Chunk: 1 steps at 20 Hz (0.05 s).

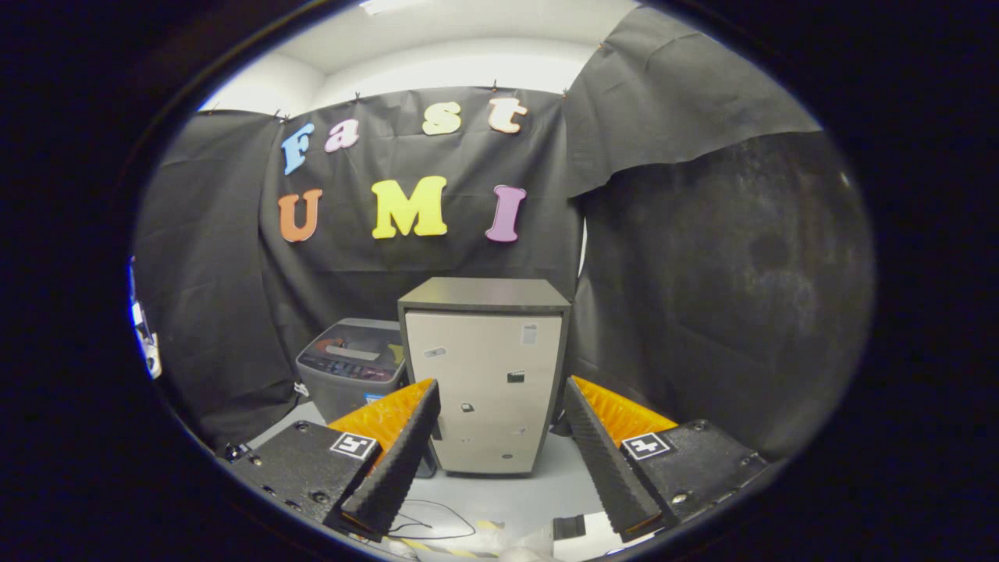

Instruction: Put the clothes into the washing machine and then close the washing machine lid.

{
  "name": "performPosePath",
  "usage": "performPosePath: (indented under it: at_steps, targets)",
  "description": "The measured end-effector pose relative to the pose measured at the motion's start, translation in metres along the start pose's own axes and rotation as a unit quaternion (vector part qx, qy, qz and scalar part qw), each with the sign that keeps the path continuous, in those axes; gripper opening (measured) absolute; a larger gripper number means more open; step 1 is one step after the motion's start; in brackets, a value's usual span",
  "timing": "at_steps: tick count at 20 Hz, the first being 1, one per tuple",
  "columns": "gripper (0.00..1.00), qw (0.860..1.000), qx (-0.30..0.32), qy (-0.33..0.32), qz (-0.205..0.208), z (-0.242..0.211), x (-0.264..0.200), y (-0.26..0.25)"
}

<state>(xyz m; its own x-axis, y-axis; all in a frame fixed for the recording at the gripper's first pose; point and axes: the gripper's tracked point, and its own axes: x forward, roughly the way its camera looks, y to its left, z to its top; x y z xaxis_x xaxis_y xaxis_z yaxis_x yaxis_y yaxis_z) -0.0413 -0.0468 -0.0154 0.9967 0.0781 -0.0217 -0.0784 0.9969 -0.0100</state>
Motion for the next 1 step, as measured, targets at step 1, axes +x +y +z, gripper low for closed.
performPosePath:
  at_steps: [1]
  targets:
    - [0.99,1.000,0.000,0.002,0.001,-0.0016,-0.0002,0.0006]
